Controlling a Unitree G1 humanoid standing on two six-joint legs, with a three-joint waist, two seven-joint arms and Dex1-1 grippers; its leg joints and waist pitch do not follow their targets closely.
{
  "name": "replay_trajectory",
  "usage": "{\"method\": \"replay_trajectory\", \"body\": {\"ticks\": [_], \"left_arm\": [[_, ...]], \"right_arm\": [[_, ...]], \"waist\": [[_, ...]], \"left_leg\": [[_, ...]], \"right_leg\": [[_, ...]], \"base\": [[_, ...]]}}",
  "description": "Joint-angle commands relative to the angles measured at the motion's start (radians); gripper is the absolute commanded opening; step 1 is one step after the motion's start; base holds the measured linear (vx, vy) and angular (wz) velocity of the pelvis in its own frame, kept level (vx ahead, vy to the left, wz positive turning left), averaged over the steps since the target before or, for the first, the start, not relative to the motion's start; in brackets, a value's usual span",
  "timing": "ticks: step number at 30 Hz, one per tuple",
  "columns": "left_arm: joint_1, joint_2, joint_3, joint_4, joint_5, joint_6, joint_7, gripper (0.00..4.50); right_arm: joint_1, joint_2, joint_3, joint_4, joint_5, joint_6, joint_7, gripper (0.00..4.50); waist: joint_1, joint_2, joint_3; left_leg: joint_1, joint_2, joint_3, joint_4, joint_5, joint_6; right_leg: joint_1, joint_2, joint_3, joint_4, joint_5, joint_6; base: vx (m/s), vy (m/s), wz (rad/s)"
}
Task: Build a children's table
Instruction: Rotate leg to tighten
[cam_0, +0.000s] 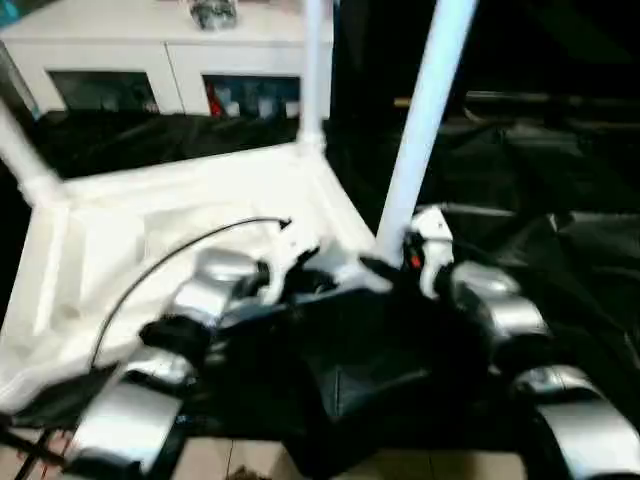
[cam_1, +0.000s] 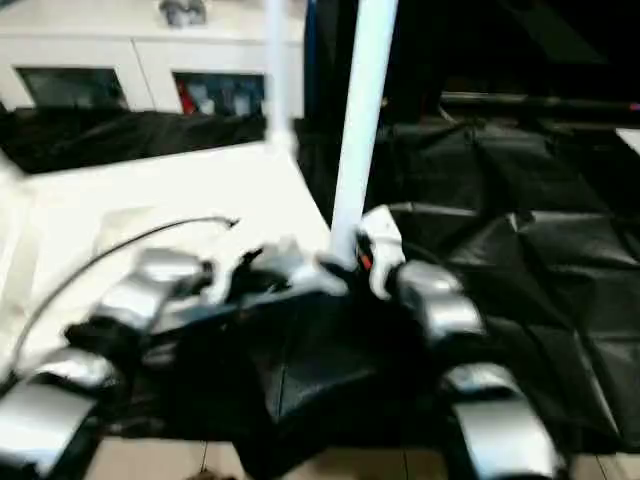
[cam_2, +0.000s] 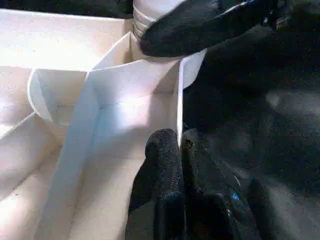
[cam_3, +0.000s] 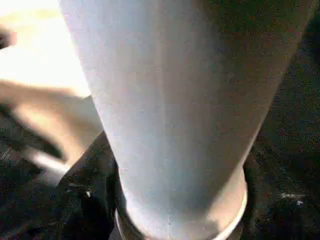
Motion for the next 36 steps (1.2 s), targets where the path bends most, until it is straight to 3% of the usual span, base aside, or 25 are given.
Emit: {"method": "replay_trajectory", "body": {"ticks": [1, 4, 5, 7, 12, 15, 16, 20, 27, 31, 32, 36], "left_arm": [[-0.042, -0.071, 0.010, -0.004, -0.017, -0.005, 0.090, 0.00], [-0.042, -0.082, 0.008, -0.003, -0.016, -0.012, 0.098, 0.00], [-0.040, -0.084, 0.007, -0.006, -0.015, -0.014, 0.097, 0.00], [-0.028, -0.071, -0.002, -0.024, -0.018, -0.022, 0.060, 0.00], [-0.001, -0.033, -0.022, -0.054, -0.028, -0.054, -0.044, 0.00], [0.014, -0.011, -0.036, -0.076, -0.032, -0.060, -0.110, 0.00], [0.029, 0.011, -0.050, -0.097, -0.041, -0.075, -0.178, 0.00], [0.049, 0.054, -0.064, -0.128, -0.060, -0.086, -0.289, 0.00], [0.060, 0.103, -0.066, -0.143, -0.077, -0.104, -0.400, 0.00], [0.063, 0.117, -0.068, -0.153, -0.088, -0.098, -0.432, 0.00], [0.064, 0.122, -0.070, -0.153, -0.088, -0.098, -0.438, 0.00], [0.062, 0.127, -0.070, -0.146, -0.083, -0.103, -0.453, 0.00]], "right_arm": [[0.020, 0.091, 0.032, 0.091, -0.024, 0.045, -0.121, 2.72], [0.016, 0.114, 0.033, 0.102, -0.031, 0.033, -0.160, 2.72], [0.016, 0.123, 0.039, 0.103, -0.033, 0.028, -0.146, 3.28], [0.010, 0.123, 0.034, 0.098, -0.022, 0.009, -0.095, 3.42], [0.000, 0.080, 0.046, 0.078, -0.029, -0.047, 0.001, 3.87], [0.003, 0.044, 0.061, 0.063, -0.029, -0.080, 0.089, 3.87], [0.012, 0.006, 0.091, 0.046, -0.037, -0.121, 0.176, 3.87], [0.033, -0.058, 0.118, 0.002, -0.025, -0.101, 0.373, 3.87], [0.066, -0.120, 0.161, -0.048, -0.017, -0.088, 0.596, 3.87], [0.080, -0.134, 0.179, -0.079, -0.006, -0.075, 0.668, 3.87], [0.083, -0.134, 0.180, -0.087, -0.002, -0.057, 0.686, 3.59], [0.087, -0.128, 0.172, -0.100, 0.001, -0.030, 0.706, 3.49]], "waist": [[-0.003, -0.007, -0.056], [-0.005, -0.008, -0.057], [-0.005, -0.007, -0.057], [-0.007, -0.013, -0.056], [-0.009, -0.010, -0.060], [-0.008, -0.010, -0.064], [-0.005, -0.007, -0.066], [0.001, -0.009, -0.069], [0.015, -0.011, -0.062], [0.019, -0.010, -0.064], [0.020, -0.009, -0.064], [0.020, -0.009, -0.066]], "left_leg": [[0.023, 0.026, -0.018, -0.078, -0.263, -0.004], [0.018, 0.026, -0.017, -0.078, -0.260, 0.010], [0.019, 0.026, -0.017, -0.078, -0.261, 0.012], [0.017, 0.025, -0.017, -0.078, -0.262, 0.025], [0.011, 0.027, -0.017, -0.076, -0.231, 0.042], [0.009, 0.027, -0.014, -0.068, -0.178, 0.073], [0.009, 0.029, -0.013, -0.065, -0.155, 0.089], [0.008, 0.029, -0.009, -0.057, -0.121, 0.135], [0.015, 0.036, -0.010, -0.065, -0.186, 0.101], [0.016, 0.036, -0.010, -0.064, -0.176, 0.094], [0.015, 0.035, -0.011, -0.064, -0.169, 0.094], [0.015, 0.035, -0.011, -0.063, -0.154, 0.099]], "right_leg": [[0.039, -0.048, 0.043, -0.087, -0.255, -0.208], [0.039, -0.047, 0.044, -0.088, -0.237, -0.200], [0.039, -0.048, 0.043, -0.087, -0.236, -0.200], [0.040, -0.048, 0.043, -0.088, -0.236, -0.199], [0.043, -0.048, 0.043, -0.081, -0.190, -0.208], [0.048, -0.047, 0.041, -0.070, -0.089, -0.241], [0.048, -0.046, 0.039, -0.064, -0.043, -0.255], [0.051, -0.042, 0.036, -0.051, 0.049, -0.293], [0.047, -0.047, 0.040, -0.063, -0.078, -0.276], [0.045, -0.047, 0.042, -0.059, -0.061, -0.280], [0.046, -0.047, 0.041, -0.058, -0.051, -0.282], [0.046, -0.046, 0.040, -0.056, -0.029, -0.286]], "base": [[0.000, 0.000, 0.00], [0.000, 0.000, 0.00], [0.000, 0.000, 0.00], [0.000, 0.000, 0.00], [0.000, 0.000, 0.00], [0.000, 0.000, 0.00], [0.000, 0.000, 0.00], [0.000, 0.000, 0.00], [0.000, 0.000, 0.00], [0.000, 0.000, 0.00], [0.000, 0.000, 0.00], [0.000, 0.000, 0.00]]}}
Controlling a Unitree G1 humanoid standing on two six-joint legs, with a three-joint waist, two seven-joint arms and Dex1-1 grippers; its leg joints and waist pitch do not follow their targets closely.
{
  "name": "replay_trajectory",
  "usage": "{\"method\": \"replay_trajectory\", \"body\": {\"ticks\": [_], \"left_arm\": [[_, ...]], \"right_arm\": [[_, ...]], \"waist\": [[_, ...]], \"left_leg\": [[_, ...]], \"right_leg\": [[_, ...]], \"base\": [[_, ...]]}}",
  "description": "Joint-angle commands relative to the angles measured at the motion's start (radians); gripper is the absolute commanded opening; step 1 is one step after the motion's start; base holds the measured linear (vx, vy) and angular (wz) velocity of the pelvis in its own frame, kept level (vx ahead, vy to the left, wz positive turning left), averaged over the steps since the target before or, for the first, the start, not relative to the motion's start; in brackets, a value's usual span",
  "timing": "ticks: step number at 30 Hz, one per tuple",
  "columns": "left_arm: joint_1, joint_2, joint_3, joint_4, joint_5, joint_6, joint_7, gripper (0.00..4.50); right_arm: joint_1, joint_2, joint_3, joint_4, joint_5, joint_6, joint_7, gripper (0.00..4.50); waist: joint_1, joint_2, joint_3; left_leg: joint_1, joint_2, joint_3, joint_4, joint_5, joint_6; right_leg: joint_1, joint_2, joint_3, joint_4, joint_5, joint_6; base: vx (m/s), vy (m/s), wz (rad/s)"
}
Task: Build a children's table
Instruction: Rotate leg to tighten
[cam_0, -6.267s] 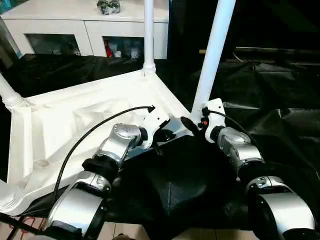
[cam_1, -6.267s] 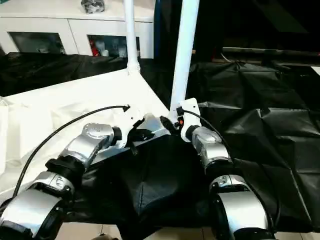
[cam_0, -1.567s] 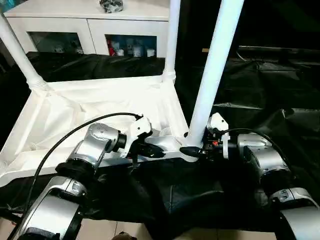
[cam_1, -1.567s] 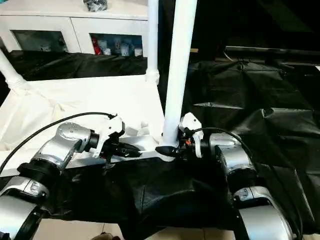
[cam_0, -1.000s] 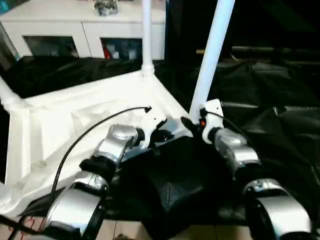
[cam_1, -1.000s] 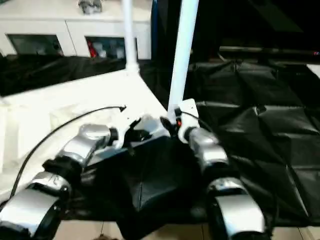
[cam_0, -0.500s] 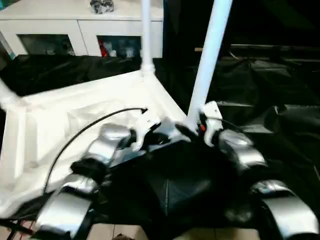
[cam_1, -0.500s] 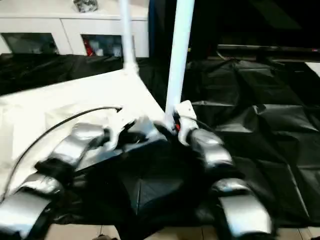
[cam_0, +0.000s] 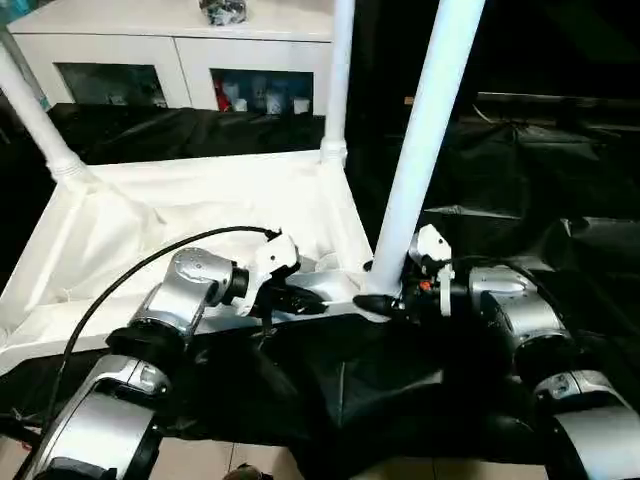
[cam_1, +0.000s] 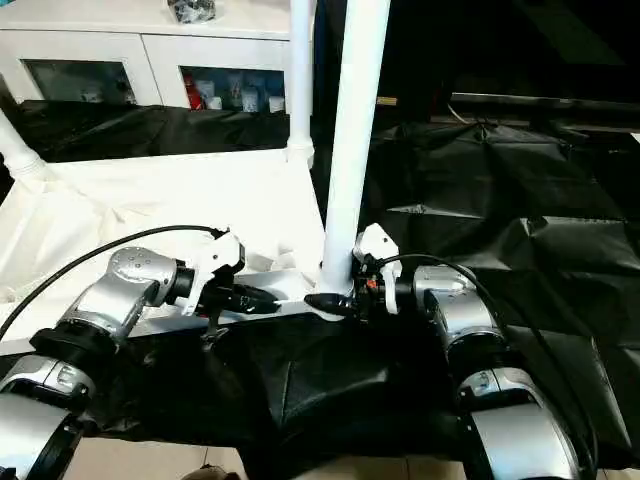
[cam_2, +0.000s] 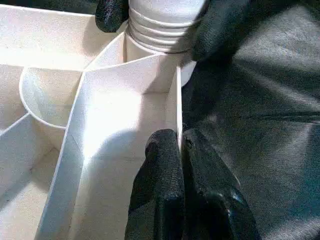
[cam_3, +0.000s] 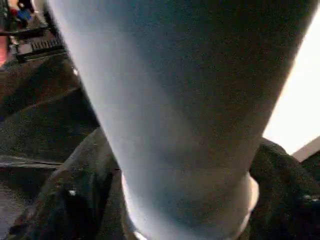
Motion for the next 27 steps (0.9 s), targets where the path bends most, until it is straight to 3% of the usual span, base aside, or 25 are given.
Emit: {"method": "replay_trajectory", "body": {"ticks": [1, 6, 9, 13, 17, 21, 22, 27], "left_arm": [[-0.013, -0.031, -0.022, -0.046, -0.032, -0.022, -0.042, 0.00], [-0.028, -0.059, 0.000, -0.021, -0.016, -0.015, 0.066, 0.00], [-0.047, -0.085, 0.021, 0.009, -0.010, -0.005, 0.154, 0.00], [-0.067, -0.116, 0.031, 0.029, 0.014, 0.013, 0.259, 0.00], [-0.120, -0.178, 0.057, 0.089, 0.039, 0.048, 0.465, 0.00], [-0.144, -0.228, 0.071, 0.110, 0.038, 0.052, 0.550, 0.00], [-0.144, -0.235, 0.068, 0.108, 0.036, 0.049, 0.545, 0.00], [-0.120, -0.236, 0.045, 0.077, 0.024, 0.024, 0.454, 0.00]], "right_arm": [[0.018, 0.026, 0.041, 0.003, -0.016, 0.030, 0.027, 3.32], [0.025, 0.056, 0.026, 0.010, -0.006, 0.038, -0.056, 2.88], [0.004, 0.086, 0.000, 0.061, -0.028, 0.039, -0.212, 2.79], [-0.043, 0.137, -0.050, 0.161, -0.054, 0.045, -0.520, 2.76], [-0.084, 0.210, -0.107, 0.227, -0.025, 0.073, -0.745, 2.75], [-0.096, 0.259, -0.103, 0.247, -0.037, 0.050, -0.793, 2.75], [-0.098, 0.266, -0.101, 0.250, -0.037, 0.042, -0.786, 3.31], [-0.108, 0.264, -0.093, 0.253, -0.045, 0.003, -0.743, 3.53]], "waist": [[0.001, -0.006, -0.066], [0.002, -0.006, -0.065], [-0.001, -0.009, -0.061], [-0.015, -0.007, -0.056], [-0.023, -0.006, -0.057], [-0.019, -0.008, -0.060], [-0.016, -0.007, -0.063], [-0.011, -0.006, -0.062]], "left_leg": [[0.022, 0.034, -0.011, -0.064, -0.156, 0.095], [0.022, 0.034, -0.011, -0.065, -0.159, 0.086], [0.025, 0.033, -0.012, -0.070, -0.197, 0.054], [0.026, 0.030, -0.018, -0.079, -0.256, 0.000], [0.030, 0.028, -0.018, -0.079, -0.266, -0.011], [0.024, 0.025, -0.014, -0.074, -0.217, 0.020], [0.024, 0.025, -0.014, -0.072, -0.201, 0.031], [0.022, 0.025, -0.013, -0.071, -0.190, 0.053]], "right_leg": [[0.049, -0.046, 0.042, -0.054, -0.029, -0.289], [0.049, -0.046, 0.042, -0.055, -0.037, -0.286], [0.047, -0.049, 0.044, -0.064, -0.110, -0.270], [0.043, -0.051, 0.047, -0.078, -0.251, -0.223], [0.039, -0.049, 0.048, -0.082, -0.251, -0.210], [0.043, -0.046, 0.048, -0.076, -0.159, -0.221], [0.045, -0.047, 0.047, -0.073, -0.134, -0.225], [0.047, -0.046, 0.045, -0.071, -0.109, -0.236]], "base": [[0.000, 0.000, 0.00], [0.000, 0.000, 0.00], [0.000, 0.000, 0.00], [0.000, 0.000, 0.00], [0.000, 0.000, 0.00], [0.000, 0.000, 0.00], [0.000, 0.000, 0.00], [0.000, 0.000, 0.00]]}}
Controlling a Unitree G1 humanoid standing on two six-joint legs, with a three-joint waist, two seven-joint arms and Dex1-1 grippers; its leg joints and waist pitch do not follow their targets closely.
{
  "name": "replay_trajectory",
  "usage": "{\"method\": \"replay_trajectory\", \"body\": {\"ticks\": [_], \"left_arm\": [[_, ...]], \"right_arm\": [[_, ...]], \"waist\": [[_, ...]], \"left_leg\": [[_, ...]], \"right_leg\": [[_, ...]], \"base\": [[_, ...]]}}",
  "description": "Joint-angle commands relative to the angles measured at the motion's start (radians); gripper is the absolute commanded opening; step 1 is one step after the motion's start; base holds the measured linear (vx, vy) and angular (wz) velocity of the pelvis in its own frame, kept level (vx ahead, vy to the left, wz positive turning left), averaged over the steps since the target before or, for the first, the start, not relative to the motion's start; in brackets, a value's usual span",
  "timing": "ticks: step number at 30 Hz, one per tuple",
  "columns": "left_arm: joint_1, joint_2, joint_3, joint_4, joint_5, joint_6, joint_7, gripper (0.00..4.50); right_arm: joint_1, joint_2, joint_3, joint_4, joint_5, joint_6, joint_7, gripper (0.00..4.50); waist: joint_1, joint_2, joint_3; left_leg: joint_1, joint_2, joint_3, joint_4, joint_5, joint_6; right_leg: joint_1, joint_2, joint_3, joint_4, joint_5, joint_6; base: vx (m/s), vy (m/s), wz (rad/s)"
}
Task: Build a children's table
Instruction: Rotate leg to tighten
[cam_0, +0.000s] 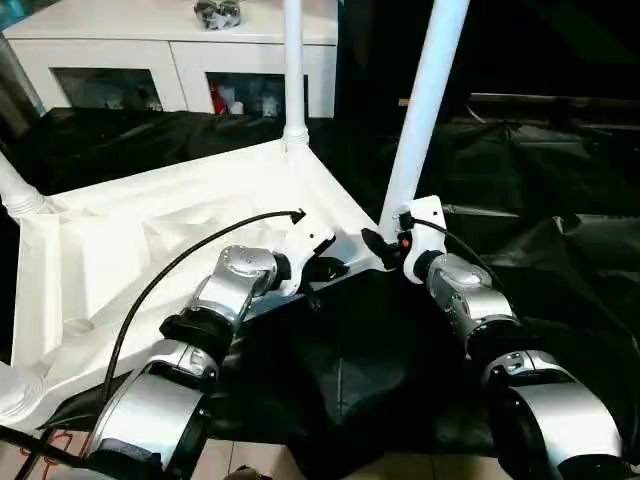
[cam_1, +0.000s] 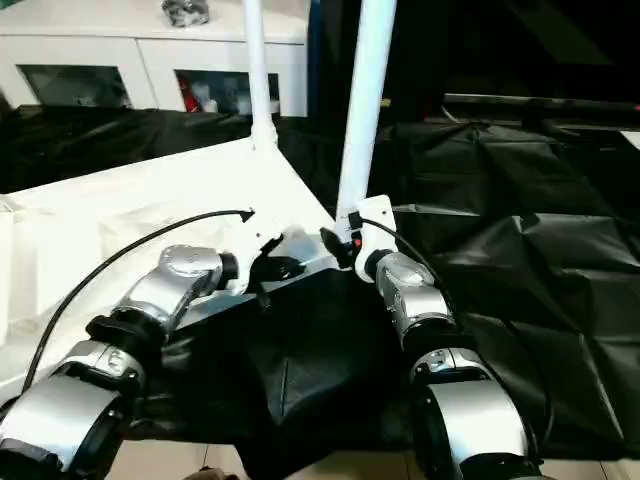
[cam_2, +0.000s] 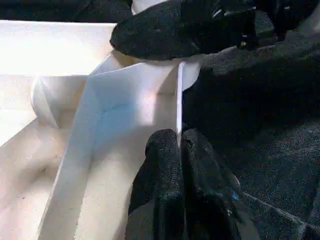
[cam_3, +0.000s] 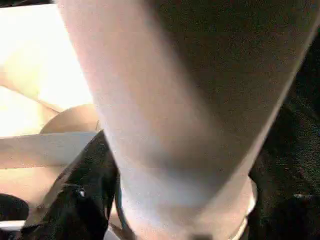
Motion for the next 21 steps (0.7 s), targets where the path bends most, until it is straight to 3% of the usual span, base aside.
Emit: {"method": "replay_trajectory", "body": {"ticks": [1, 4, 10, 13, 21], "left_arm": [[-0.014, -0.042, -0.007, -0.057, -0.042, -0.049, -0.055, 0.00], [0.003, -0.024, -0.019, -0.075, -0.049, -0.051, -0.108, 0.00], [0.032, 0.027, -0.044, -0.111, -0.060, -0.057, -0.228, 0.00], [0.047, 0.068, -0.057, -0.133, -0.068, -0.064, -0.322, 0.00], [0.053, 0.130, -0.056, -0.138, -0.068, -0.075, -0.430, 0.00]], "right_arm": [[0.016, 0.061, 0.074, 0.043, -0.030, 0.002, 0.100, 3.53], [0.024, 0.035, 0.086, 0.022, -0.031, -0.027, 0.174, 3.53], [0.065, -0.046, 0.141, -0.049, -0.033, -0.069, 0.427, 3.53], [0.093, -0.106, 0.167, -0.104, -0.021, -0.068, 0.603, 3.53], [0.140, -0.184, 0.229, -0.203, -0.007, -0.003, 0.852, 3.53]], "waist": [[-0.002, -0.007, -0.061], [-0.004, -0.008, -0.062], [0.005, -0.009, -0.066], [0.007, -0.011, -0.063], [0.010, -0.010, -0.060]], "left_leg": [[0.020, 0.028, -0.013, -0.070, -0.203, 0.052], [0.017, 0.029, -0.013, -0.070, -0.201, 0.056], [0.014, 0.031, -0.009, -0.060, -0.140, 0.110], [0.014, 0.032, -0.009, -0.061, -0.158, 0.122], [0.020, 0.036, -0.012, -0.068, -0.206, 0.085]], "right_leg": [[0.045, -0.047, 0.042, -0.073, -0.127, -0.234], [0.048, -0.046, 0.042, -0.069, -0.114, -0.234], [0.052, -0.044, 0.039, -0.056, -0.002, -0.271], [0.051, -0.044, 0.038, -0.059, -0.032, -0.274], [0.047, -0.046, 0.041, -0.066, -0.120, -0.266]], "base": [[0.000, 0.000, 0.00], [0.000, 0.000, 0.00], [0.000, 0.000, 0.00], [0.000, 0.000, 0.00], [0.000, 0.000, 0.00]]}}
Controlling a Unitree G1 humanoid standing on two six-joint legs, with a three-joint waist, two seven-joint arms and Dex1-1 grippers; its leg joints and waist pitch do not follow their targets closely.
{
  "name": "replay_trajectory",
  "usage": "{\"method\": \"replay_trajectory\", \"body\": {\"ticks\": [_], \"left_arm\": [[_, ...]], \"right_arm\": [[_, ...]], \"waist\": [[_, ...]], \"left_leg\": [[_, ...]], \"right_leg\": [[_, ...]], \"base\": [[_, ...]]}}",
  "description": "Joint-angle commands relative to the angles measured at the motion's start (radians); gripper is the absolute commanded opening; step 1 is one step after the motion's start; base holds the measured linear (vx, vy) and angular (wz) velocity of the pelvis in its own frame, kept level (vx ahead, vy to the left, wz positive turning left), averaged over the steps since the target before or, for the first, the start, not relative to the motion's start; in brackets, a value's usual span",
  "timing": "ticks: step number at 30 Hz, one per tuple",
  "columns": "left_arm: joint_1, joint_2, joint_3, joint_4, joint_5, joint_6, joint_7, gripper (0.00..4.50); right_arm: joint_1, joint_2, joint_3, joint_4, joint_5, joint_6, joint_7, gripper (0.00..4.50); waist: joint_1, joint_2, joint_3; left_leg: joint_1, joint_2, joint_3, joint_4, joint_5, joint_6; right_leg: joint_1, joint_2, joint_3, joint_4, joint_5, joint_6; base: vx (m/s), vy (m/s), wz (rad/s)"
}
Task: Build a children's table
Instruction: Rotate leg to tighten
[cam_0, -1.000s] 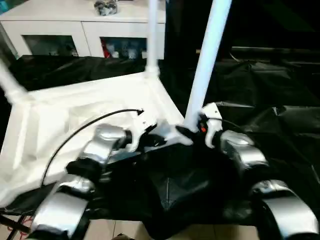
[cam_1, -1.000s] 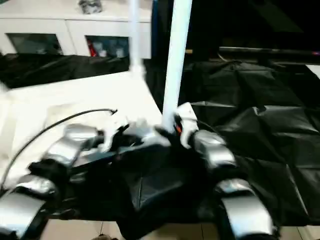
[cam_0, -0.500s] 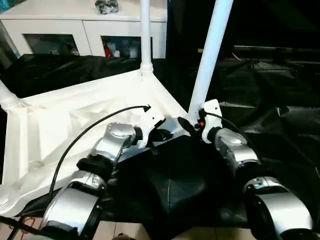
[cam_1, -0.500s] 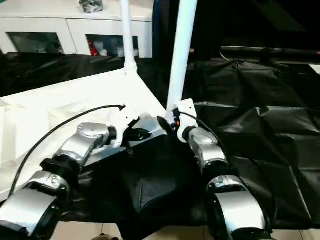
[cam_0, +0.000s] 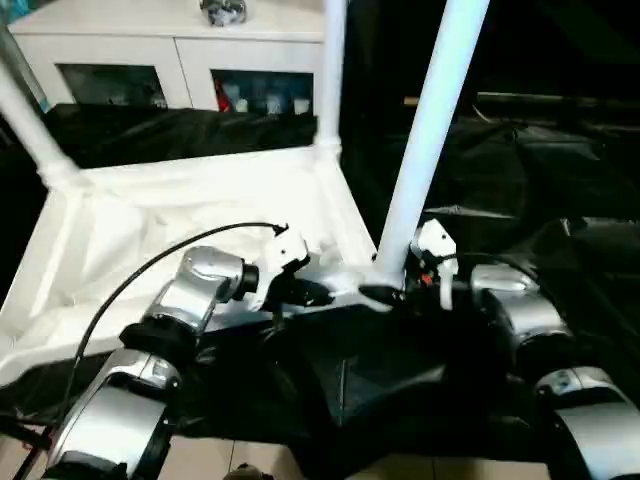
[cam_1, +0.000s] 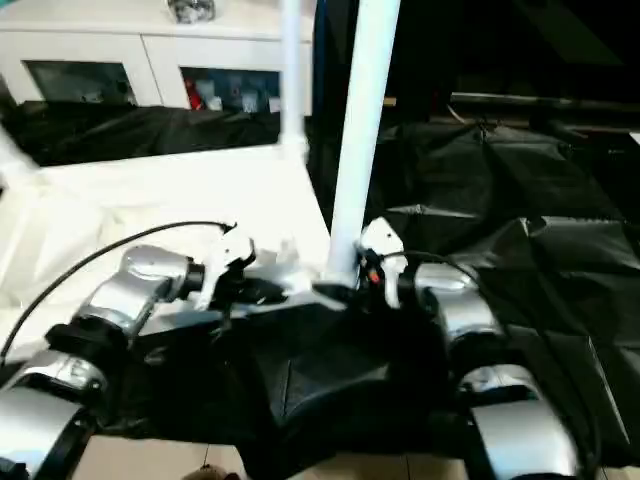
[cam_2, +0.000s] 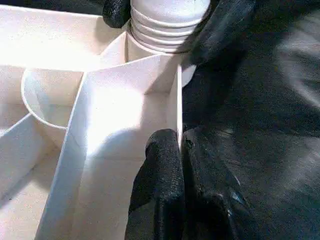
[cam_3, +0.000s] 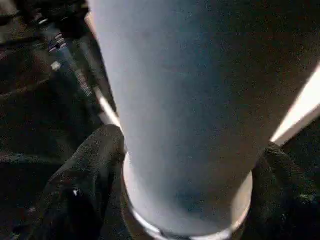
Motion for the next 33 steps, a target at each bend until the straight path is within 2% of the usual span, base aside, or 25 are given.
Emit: {"method": "replay_trajectory", "body": {"ticks": [1, 8, 10, 12, 15, 17, 18, 19, 20, 22, 26, 28, 29, 33], "left_arm": [[-0.012, -0.023, -0.011, -0.054, -0.029, -0.018, -0.016, 0.00], [-0.005, -0.022, -0.012, -0.062, -0.039, -0.013, -0.029, 0.00], [-0.006, -0.028, -0.009, -0.061, -0.039, -0.011, -0.024, 0.00], [-0.011, -0.039, 0.002, -0.056, -0.041, -0.004, -0.004, 0.00], [-0.034, -0.073, 0.025, -0.025, -0.028, 0.010, 0.106, 0.00], [-0.045, -0.087, 0.032, -0.007, -0.022, 0.014, 0.149, 0.00], [-0.054, -0.100, 0.035, 0.009, -0.015, 0.017, 0.187, 0.00], [-0.055, -0.101, 0.035, 0.011, -0.014, 0.018, 0.191, 0.00], [-0.075, -0.128, 0.043, 0.042, -0.003, 0.025, 0.268, 0.00], [-0.095, -0.161, 0.051, 0.075, 0.010, 0.032, 0.360, 0.00], [-0.102, -0.197, 0.056, 0.085, 0.018, 0.033, 0.428, 0.00], [-0.092, -0.210, 0.050, 0.067, 0.014, 0.031, 0.415, 0.00], [-0.088, -0.211, 0.046, 0.061, 0.013, 0.028, 0.407, 0.00], [-0.074, -0.195, 0.033, 0.047, 0.007, 0.008, 0.348, 0.00]], "right_arm": [[0.028, 0.028, 0.067, -0.024, 0.000, 0.024, 0.074, 3.31], [0.043, 0.050, 0.056, -0.052, 0.014, 0.050, 0.073, 2.84], [0.049, 0.054, 0.055, -0.060, 0.017, 0.060, 0.071, 2.81], [0.052, 0.062, 0.047, -0.059, 0.020, 0.080, 0.045, 2.77], [0.016, 0.097, 0.012, 0.023, -0.015, 0.096, -0.174, 2.76], [0.000, 0.110, 0.001, 0.062, -0.035, 0.092, -0.279, 2.75], [-0.014, 0.124, -0.011, 0.096, -0.047, 0.088, -0.375, 2.75], [-0.015, 0.125, -0.012, 0.099, -0.048, 0.088, -0.383, 2.75], [-0.034, 0.155, -0.040, 0.145, -0.051, 0.101, -0.530, 2.75], [-0.052, 0.196, -0.074, 0.183, -0.042, 0.127, -0.679, 2.74], [-0.068, 0.248, -0.093, 0.214, -0.042, 0.121, -0.798, 2.74], [-0.068, 0.275, -0.087, 0.210, -0.035, 0.089, -0.758, 2.74], [-0.070, 0.280, -0.087, 0.210, -0.030, 0.080, -0.742, 3.30], [-0.078, 0.271, -0.090, 0.207, -0.020, 0.049, -0.677, 3.53]], "waist": [[0.001, -0.010, -0.061], [0.003, -0.011, -0.063], [0.003, -0.013, -0.063], [0.004, -0.012, -0.063], [0.001, -0.011, -0.060], [-0.008, -0.010, -0.057], [-0.010, -0.010, -0.058], [-0.014, -0.011, -0.057], [-0.019, -0.011, -0.056], [-0.023, -0.010, -0.058], [-0.023, -0.010, -0.059], [-0.022, -0.011, -0.060], [-0.022, -0.010, -0.061], [-0.022, -0.011, -0.061]], "left_leg": [[0.023, 0.035, -0.011, -0.068, -0.200, 0.083], [0.021, 0.034, -0.011, -0.067, -0.176, 0.083], [0.021, 0.033, -0.011, -0.067, -0.170, 0.086], [0.021, 0.034, -0.012, -0.067, -0.169, 0.086], [0.022, 0.034, -0.011, -0.070, -0.185, 0.067], [0.027, 0.031, -0.014, -0.075, -0.229, 0.027], [0.027, 0.030, -0.015, -0.076, -0.233, 0.020], [0.025, 0.029, -0.015, -0.076, -0.238, 0.015], [0.024, 0.028, -0.016, -0.078, -0.240, 0.007], [0.030, 0.027, -0.016, -0.077, -0.246, 0.001], [0.024, 0.026, -0.015, -0.076, -0.224, 0.020], [0.023, 0.026, -0.015, -0.076, -0.216, 0.028], [0.022, 0.026, -0.014, -0.075, -0.213, 0.035], [0.019, 0.026, -0.014, -0.074, -0.202, 0.052]], "right_leg": [[0.047, -0.047, 0.044, -0.066, -0.116, -0.265], [0.047, -0.047, 0.043, -0.062, -0.094, -0.268], [0.047, -0.046, 0.043, -0.061, -0.085, -0.267], [0.047, -0.047, 0.042, -0.061, -0.089, -0.267], [0.043, -0.047, 0.044, -0.064, -0.122, -0.261], [0.041, -0.051, 0.045, -0.074, -0.207, -0.244], [0.041, -0.050, 0.045, -0.075, -0.222, -0.237], [0.041, -0.050, 0.045, -0.077, -0.231, -0.232], [0.041, -0.049, 0.046, -0.079, -0.246, -0.214], [0.037, -0.048, 0.048, -0.082, -0.245, -0.212], [0.041, -0.048, 0.046, -0.080, -0.206, -0.210], [0.042, -0.047, 0.045, -0.078, -0.180, -0.213], [0.043, -0.047, 0.045, -0.077, -0.166, -0.216], [0.046, -0.047, 0.045, -0.074, -0.139, -0.226]], "base": [[0.000, 0.000, 0.00], [0.000, 0.000, 0.00], [0.000, 0.000, 0.00], [0.000, 0.000, 0.00], [0.000, 0.000, 0.00], [0.000, 0.000, 0.00], [0.000, 0.000, 0.00], [0.000, 0.000, 0.00], [0.000, 0.000, 0.00], [0.000, 0.000, 0.00], [0.000, 0.000, 0.00], [0.000, 0.000, 0.00], [0.000, 0.000, 0.00], [0.000, 0.000, 0.00]]}}
